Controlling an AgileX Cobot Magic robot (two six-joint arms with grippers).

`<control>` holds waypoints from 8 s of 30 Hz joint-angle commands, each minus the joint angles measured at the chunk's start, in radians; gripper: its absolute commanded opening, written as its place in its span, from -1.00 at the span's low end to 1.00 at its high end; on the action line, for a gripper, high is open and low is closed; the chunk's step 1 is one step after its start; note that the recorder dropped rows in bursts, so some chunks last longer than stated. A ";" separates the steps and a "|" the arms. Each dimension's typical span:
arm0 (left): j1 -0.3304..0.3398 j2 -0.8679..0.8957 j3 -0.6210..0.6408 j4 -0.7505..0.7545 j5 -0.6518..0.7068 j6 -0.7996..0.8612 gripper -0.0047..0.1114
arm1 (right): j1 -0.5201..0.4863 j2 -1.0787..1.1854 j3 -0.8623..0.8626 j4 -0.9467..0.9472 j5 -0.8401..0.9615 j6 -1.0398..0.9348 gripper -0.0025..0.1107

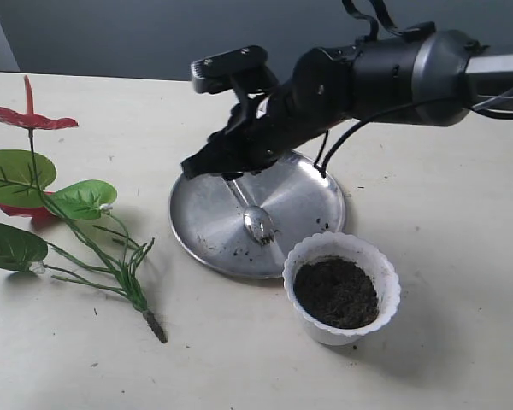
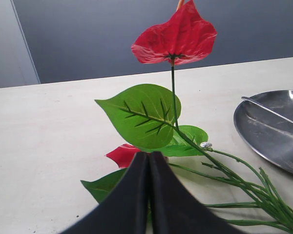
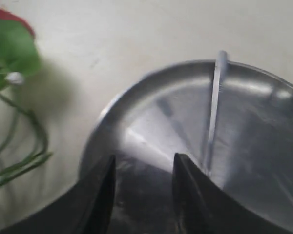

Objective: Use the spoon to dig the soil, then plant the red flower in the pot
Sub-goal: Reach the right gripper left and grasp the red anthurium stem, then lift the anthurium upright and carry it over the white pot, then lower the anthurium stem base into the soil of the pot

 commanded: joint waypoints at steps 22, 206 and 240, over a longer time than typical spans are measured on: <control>-0.005 -0.001 -0.002 0.001 -0.014 -0.006 -0.91 | 0.287 0.233 -0.429 -0.060 0.277 -0.088 -0.05; -0.005 -0.001 -0.002 0.001 -0.014 -0.006 -0.91 | -0.083 -0.643 1.131 -0.374 -0.917 0.341 -0.57; -0.005 -0.001 -0.002 0.001 -0.014 -0.006 -0.91 | -0.083 -0.686 1.131 -0.359 -0.834 0.379 -0.11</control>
